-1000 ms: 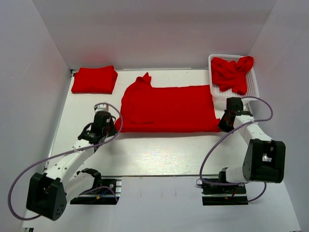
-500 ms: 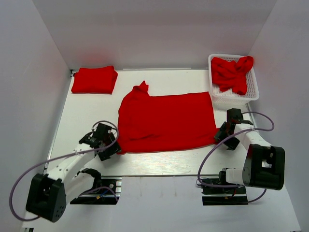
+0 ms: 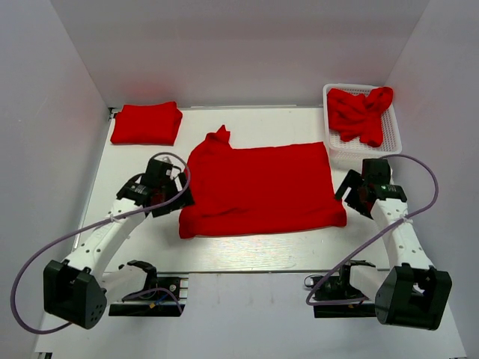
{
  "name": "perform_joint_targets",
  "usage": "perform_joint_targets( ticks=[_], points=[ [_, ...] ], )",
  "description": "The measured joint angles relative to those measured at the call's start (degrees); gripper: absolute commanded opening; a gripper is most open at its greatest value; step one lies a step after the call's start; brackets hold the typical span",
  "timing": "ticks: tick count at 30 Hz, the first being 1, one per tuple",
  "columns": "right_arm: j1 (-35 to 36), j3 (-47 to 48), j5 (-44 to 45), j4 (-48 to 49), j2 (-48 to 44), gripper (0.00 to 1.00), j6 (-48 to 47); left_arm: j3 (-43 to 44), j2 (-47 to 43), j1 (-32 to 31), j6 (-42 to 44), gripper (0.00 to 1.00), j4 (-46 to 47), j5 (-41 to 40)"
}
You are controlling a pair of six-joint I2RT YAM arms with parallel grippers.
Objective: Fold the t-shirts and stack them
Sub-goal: Fold the flattened tshirt in 1/3 of the way
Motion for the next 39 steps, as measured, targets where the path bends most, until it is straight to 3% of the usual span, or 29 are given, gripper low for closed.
perform_joint_targets(
  ticks=[9, 21, 29, 32, 39],
  points=[
    [3.3, -0.5, -7.5, 2.1, -1.7, 0.9, -4.3, 0.5, 10.3, -2.5, 9.2, 0.68, 13.0, 10.8],
    [3.7, -2.4, -8.6, 4.7, -0.5, 0.9, -4.3, 0.4, 18.7, -7.8, 10.8, 0.59, 15.0, 10.3],
    [3.7, -3.0, -7.9, 5.0, 1.4, 0.9, -4.2, 0.4, 22.4, -8.9, 9.9, 0.45, 15.0, 7.2],
    [3.7, -3.0, -7.4, 5.0, 1.7, 0.9, -4.1, 0.4, 24.3, -9.2, 9.6, 0.33, 15.4, 6.6],
    [3.7, -3.0, -6.7, 5.0, 1.7, 0.9, -4.1, 0.5, 26.2, -10.1, 8.4, 0.27, 15.5, 5.9]
  ],
)
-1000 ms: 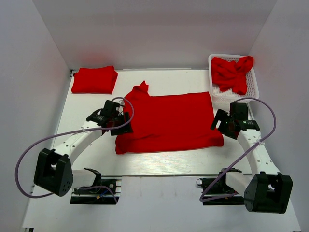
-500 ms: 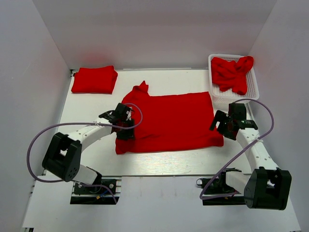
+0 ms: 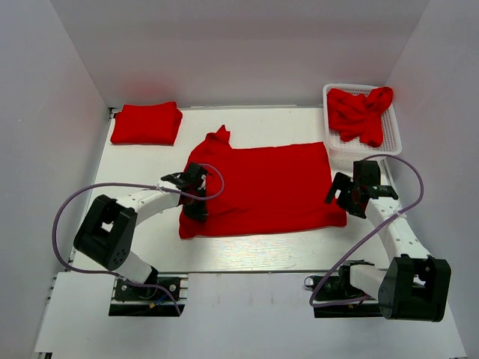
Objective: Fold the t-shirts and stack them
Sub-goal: Fold the flattened tshirt in 1/3 of the way
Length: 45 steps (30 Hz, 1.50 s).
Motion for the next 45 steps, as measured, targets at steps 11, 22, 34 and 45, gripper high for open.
perform_joint_targets(
  ticks=[11, 22, 34, 45],
  points=[
    [0.0, 0.0, 0.3, 0.0, 0.0, 0.9, 0.0, 2.8, -0.2, -0.6, -0.1, 0.0, -0.2, -1.3],
    [0.0, -0.1, 0.5, 0.0, 0.0, 0.9, 0.0, 7.3, 0.4, -1.0, 2.5, 0.0, 2.0, -1.2],
    [0.0, -0.1, 1.4, 0.0, 0.0, 0.9, -0.2, 19.4, 12.9, -1.3, 6.8, 0.0, 6.2, -2.3],
    [0.0, -0.1, 2.5, 0.0, 0.2, 0.9, -0.2, 23.8, 17.8, -1.3, 14.5, 0.0, 12.8, -2.0]
  ],
)
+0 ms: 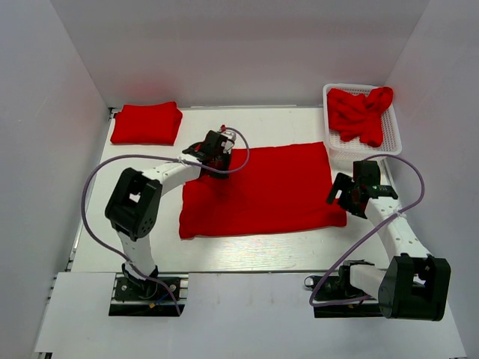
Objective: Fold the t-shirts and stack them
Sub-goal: Fold the flattened tshirt in 1/3 of the way
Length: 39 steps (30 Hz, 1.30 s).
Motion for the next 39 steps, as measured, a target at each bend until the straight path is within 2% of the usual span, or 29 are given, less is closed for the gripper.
perform_joint_targets(
  ticks=[5, 6, 11, 18, 20, 21, 22, 27, 28, 29, 31, 39],
  points=[
    [0.0, 0.0, 0.6, 0.0, 0.7, 0.9, 0.0, 2.8, 3.5, 0.0, 3.7, 0.0, 2.5, 2.4],
    [0.0, 0.0, 0.8, -0.1, 1.0, 0.9, 0.0, 3.3, 4.4, 0.0, 4.3, 0.05, 2.6, 2.6],
    [0.0, 0.1, 1.5, -0.3, 1.7, 0.9, 0.0, 6.0, 8.4, 0.0, 7.3, 0.09, 3.4, 3.7],
    [0.0, 0.3, 1.9, -0.7, 1.7, 0.9, 0.1, 6.1, 8.7, 0.0, 15.1, 0.1, 6.5, 11.1],
    [0.0, 0.6, 2.2, -0.8, 1.7, 0.9, 0.3, 6.5, 8.7, 0.0, 16.9, 0.19, 6.3, 13.0],
    [0.0, 0.7, 2.4, -0.9, 1.7, 0.9, 0.3, 6.9, 8.8, 0.0, 17.7, 0.29, 6.3, 13.7],
    [0.0, 0.9, 2.6, -1.1, 1.7, 0.9, 0.4, 7.2, 8.9, 0.0, 18.3, 0.52, 6.3, 14.3],
    [0.0, 2.3, 3.2, -2.3, 1.7, 0.9, 0.6, 9.1, 9.5, 0.1, 19.3, 0.83, 5.3, 15.1],
    [0.0, 2.7, 3.2, -2.4, 1.7, 0.9, 0.6, 9.4, 9.5, 0.1, 19.5, 0.85, 5.0, 15.2],
    [0.0, 3.3, 3.1, -2.6, 1.7, 0.9, 0.5, 9.6, 9.5, 0.3, 19.1, 0.91, 4.9, 15.0],
    [0.2, 4.7, 3.0, -2.8, 1.6, 0.9, 0.1, 9.7, 9.2, 0.6, 18.8, 0.95, 4.6, 12.7],
    [2.3, 11.4, 0.7, -1.9, 1.2, 0.9, -1.4, 17.6, 9.2, 1.4, 21.6, 0.95, 1.1, -5.3]
  ],
)
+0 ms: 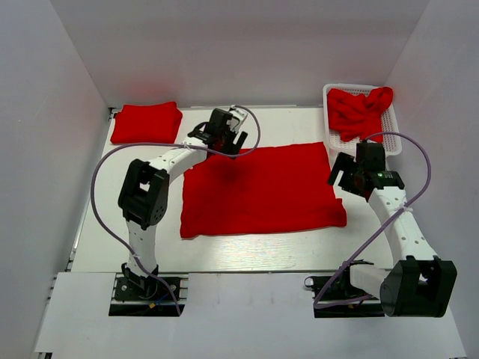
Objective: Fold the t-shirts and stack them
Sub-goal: Fold the flattened tshirt in 1/3 of the way, then grap the side of the flattened tshirt furthest away from the robot with both arms
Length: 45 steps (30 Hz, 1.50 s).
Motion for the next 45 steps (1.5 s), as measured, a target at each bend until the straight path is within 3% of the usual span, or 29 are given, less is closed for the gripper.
perform_joint_targets(
  ticks=[7, 17, 34, 40, 41, 43, 44, 45],
  points=[
    [0.0, 0.8, -0.9, 0.2, 0.8, 0.9, 0.0, 3.5, 3.1, 1.6, 9.7, 0.95, 0.9, -10.0],
    [0.0, 0.8, -0.6, -0.1, 2.2, 0.9, 0.1, 4.5, 11.4, 4.0, 22.4, 0.87, 5.7, -7.3],
    [0.0, 0.8, -0.6, -0.2, 5.0, 0.9, 0.4, 12.5, 17.3, 6.5, 24.9, 0.83, 11.6, -7.4],
    [0.0, 0.7, 0.2, 0.0, 4.5, 0.9, 0.6, 13.7, 20.5, 7.7, 25.1, 0.66, 12.3, -5.5],
    [0.0, 0.7, 0.6, -0.1, 4.4, 0.9, 0.6, 13.7, 20.9, 8.0, 25.0, 0.54, 12.2, -4.9],
    [0.0, 0.7, 1.4, -0.1, 4.3, 0.9, 0.6, 14.6, 21.6, 8.2, 24.7, 0.39, 12.2, -3.7],
    [0.0, 0.7, 1.6, -0.1, 4.3, 0.9, 0.6, 15.1, 21.9, 8.2, 24.2, 0.21, 12.2, -3.1],
    [0.0, 0.7, 1.8, -0.1, 4.3, 0.9, 0.7, 15.4, 22.1, 8.3, 23.6, 0.14, 12.1, -2.6]
  ],
)
